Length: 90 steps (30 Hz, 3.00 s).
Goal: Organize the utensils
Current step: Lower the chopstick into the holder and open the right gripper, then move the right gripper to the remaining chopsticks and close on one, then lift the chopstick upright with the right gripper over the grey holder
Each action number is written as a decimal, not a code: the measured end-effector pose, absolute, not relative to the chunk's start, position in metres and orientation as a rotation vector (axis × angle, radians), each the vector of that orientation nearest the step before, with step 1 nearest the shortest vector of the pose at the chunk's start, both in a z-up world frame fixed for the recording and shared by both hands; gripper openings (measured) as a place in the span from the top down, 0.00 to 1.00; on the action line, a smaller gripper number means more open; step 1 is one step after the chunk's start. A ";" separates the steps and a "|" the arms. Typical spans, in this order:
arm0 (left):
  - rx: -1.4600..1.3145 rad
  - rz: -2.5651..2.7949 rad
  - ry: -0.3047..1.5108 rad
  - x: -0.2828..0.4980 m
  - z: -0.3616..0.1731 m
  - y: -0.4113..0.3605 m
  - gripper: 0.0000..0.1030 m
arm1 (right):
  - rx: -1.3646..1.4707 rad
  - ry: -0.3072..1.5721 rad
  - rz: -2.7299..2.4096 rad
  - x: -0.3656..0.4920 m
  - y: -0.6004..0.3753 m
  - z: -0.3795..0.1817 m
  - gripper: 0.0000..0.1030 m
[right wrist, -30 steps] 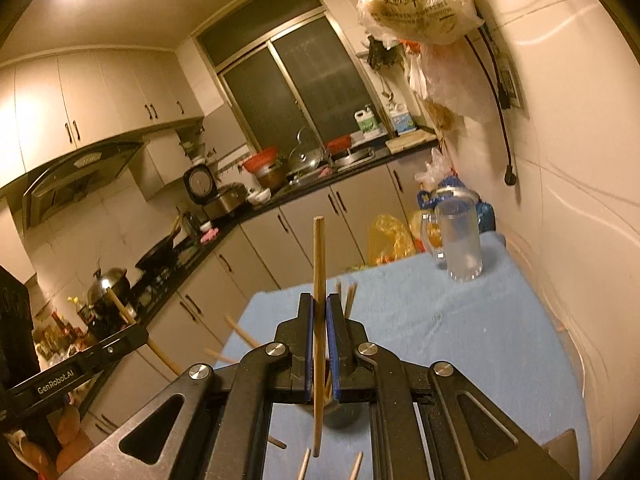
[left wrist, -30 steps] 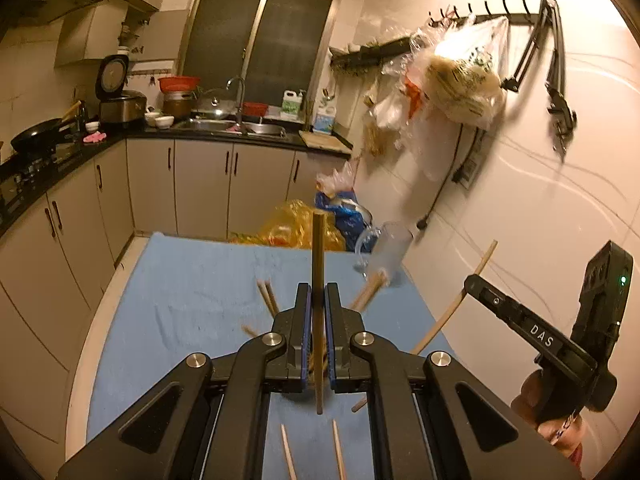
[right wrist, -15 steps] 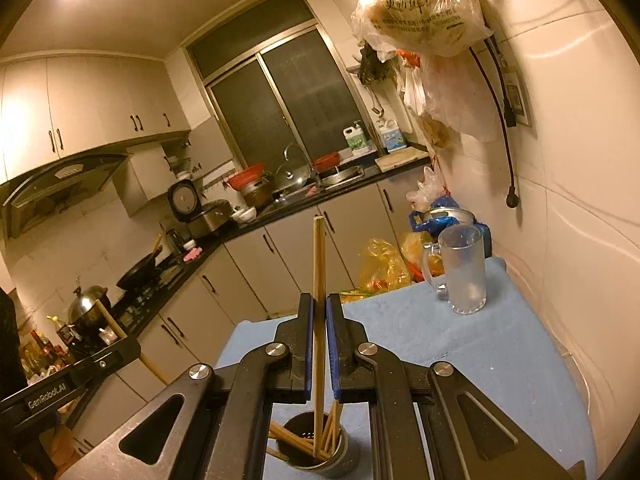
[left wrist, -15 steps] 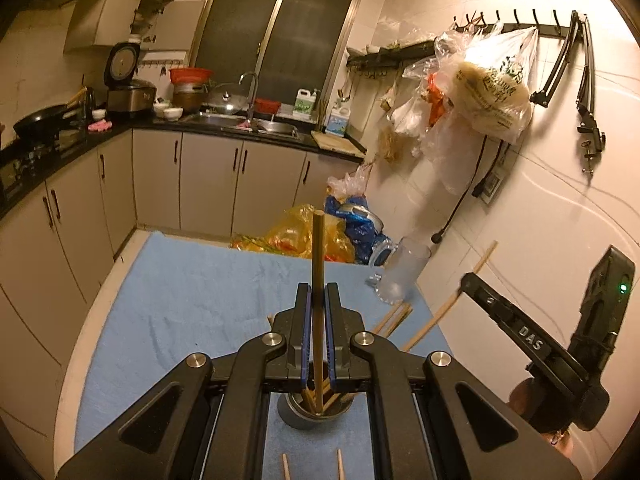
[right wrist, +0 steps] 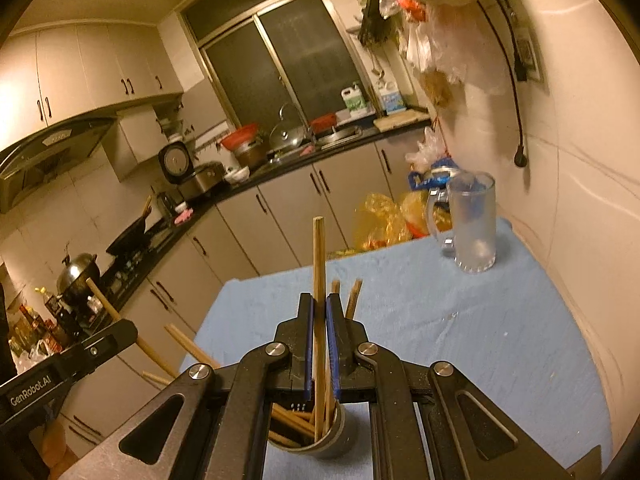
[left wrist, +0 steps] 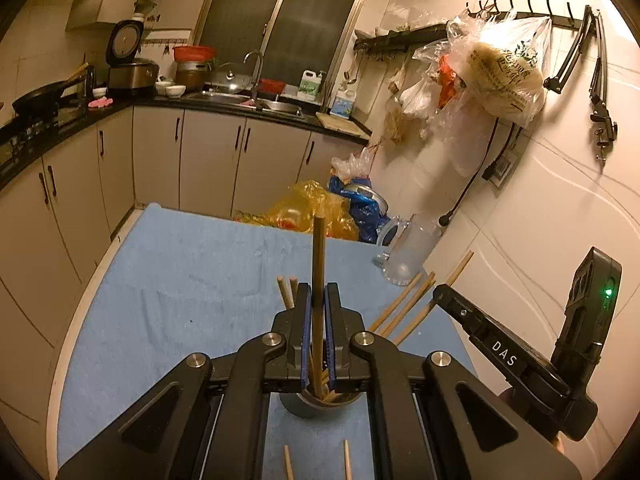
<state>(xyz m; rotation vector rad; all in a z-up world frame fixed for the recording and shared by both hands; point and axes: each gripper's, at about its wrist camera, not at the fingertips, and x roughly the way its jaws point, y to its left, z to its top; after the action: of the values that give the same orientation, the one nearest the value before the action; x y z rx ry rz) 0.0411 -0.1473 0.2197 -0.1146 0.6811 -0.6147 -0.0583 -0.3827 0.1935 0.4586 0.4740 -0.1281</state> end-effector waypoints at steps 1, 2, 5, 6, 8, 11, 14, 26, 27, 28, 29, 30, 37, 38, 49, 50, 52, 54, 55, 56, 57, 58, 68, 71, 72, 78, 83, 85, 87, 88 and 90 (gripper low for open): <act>-0.115 -0.614 0.689 0.042 0.218 -0.148 0.94 | 0.463 0.483 -0.123 -0.058 -0.383 0.192 0.92; -0.117 -0.610 0.694 0.042 0.217 -0.147 0.94 | 0.468 0.486 -0.118 -0.058 -0.383 0.191 0.92; -0.117 -0.606 0.694 0.041 0.217 -0.145 0.94 | 0.471 0.490 -0.114 -0.062 -0.384 0.192 0.92; -0.118 -0.605 0.690 0.039 0.218 -0.144 0.94 | 0.469 0.487 -0.113 -0.065 -0.385 0.195 0.92; -0.119 -0.607 0.681 0.033 0.220 -0.140 0.94 | 0.465 0.475 -0.108 -0.073 -0.385 0.200 0.92; -0.117 -0.595 0.659 0.021 0.224 -0.133 0.93 | 0.452 0.451 -0.112 -0.089 -0.385 0.208 0.80; -0.103 -0.566 0.634 0.003 0.225 -0.123 0.78 | 0.455 0.434 -0.116 -0.108 -0.385 0.208 0.68; -0.031 -0.400 0.584 -0.061 0.189 -0.076 0.71 | 0.412 0.560 -0.131 -0.177 -0.363 0.135 0.59; -0.024 -0.391 0.595 -0.063 0.182 -0.073 0.71 | 0.416 0.570 -0.131 -0.179 -0.363 0.129 0.58; -0.018 -0.383 0.611 -0.066 0.172 -0.071 0.71 | 0.423 0.586 -0.130 -0.182 -0.361 0.121 0.58; -0.009 -0.375 0.622 -0.068 0.164 -0.070 0.71 | 0.429 0.606 -0.135 -0.184 -0.359 0.111 0.58; 0.003 -0.364 0.632 -0.070 0.156 -0.069 0.71 | 0.434 0.622 -0.142 -0.187 -0.358 0.103 0.58; 0.004 -0.348 0.735 -0.078 0.087 -0.063 0.68 | 0.468 0.692 -0.164 -0.197 -0.345 0.059 0.58; 0.001 -0.349 0.749 -0.081 0.077 -0.061 0.67 | 0.466 0.691 -0.176 -0.199 -0.344 0.055 0.58; 0.016 -0.328 0.824 -0.075 0.019 -0.059 0.63 | 0.452 0.736 -0.237 -0.197 -0.346 0.022 0.58; 0.012 -0.329 0.825 -0.075 0.017 -0.058 0.63 | 0.448 0.743 -0.236 -0.195 -0.344 0.020 0.58; 0.005 -0.338 0.836 -0.074 0.013 -0.057 0.63 | 0.443 0.754 -0.222 -0.192 -0.342 0.019 0.58; -0.003 -0.353 0.818 -0.075 0.014 -0.056 0.63 | 0.425 0.760 -0.215 -0.189 -0.337 0.019 0.58; -0.002 -0.354 0.807 -0.076 0.015 -0.055 0.63 | 0.418 0.762 -0.215 -0.188 -0.335 0.018 0.58; 0.002 -0.359 0.804 -0.076 0.016 -0.057 0.63 | 0.415 0.765 -0.213 -0.187 -0.334 0.017 0.58; 0.009 -0.372 0.804 -0.077 0.016 -0.059 0.63 | 0.417 0.772 -0.207 -0.186 -0.333 0.016 0.58; 0.014 -0.377 0.804 -0.077 0.016 -0.060 0.63 | 0.419 0.774 -0.201 -0.185 -0.331 0.016 0.58; -0.003 -0.401 0.814 -0.072 0.017 -0.061 0.63 | 0.409 0.871 -0.101 -0.157 -0.306 0.018 0.58; -0.002 -0.403 0.814 -0.071 0.017 -0.062 0.63 | 0.391 0.911 -0.107 -0.147 -0.300 0.015 0.58; -0.001 -0.405 0.816 -0.071 0.017 -0.062 0.63 | 0.383 0.918 -0.111 -0.145 -0.299 0.014 0.58; 0.001 -0.404 0.827 -0.069 0.016 -0.064 0.63 | 0.281 1.013 -0.135 -0.127 -0.297 0.016 0.89; 0.017 -0.434 0.860 -0.069 0.015 -0.070 0.63 | 0.344 1.056 -0.084 -0.129 -0.323 0.018 0.93; 0.015 -0.467 0.901 -0.066 0.014 -0.074 0.62 | 0.361 1.054 -0.093 -0.131 -0.332 0.019 0.93; -0.006 -0.506 0.949 -0.062 0.014 -0.078 0.62 | 0.388 1.049 -0.086 -0.135 -0.342 0.020 0.93; -0.023 -0.529 0.975 -0.059 0.016 -0.082 0.62 | 0.396 1.044 -0.087 -0.137 -0.344 0.020 0.93; -0.031 -0.572 1.005 -0.055 0.020 -0.089 0.62 | 0.408 1.030 -0.084 -0.143 -0.347 0.022 0.93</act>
<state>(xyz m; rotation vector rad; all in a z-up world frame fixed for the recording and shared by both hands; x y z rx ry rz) -0.0554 -0.0894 0.0196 -0.0307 1.0050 -0.5716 -0.1427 -0.3471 0.0217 0.4076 1.0305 -0.0843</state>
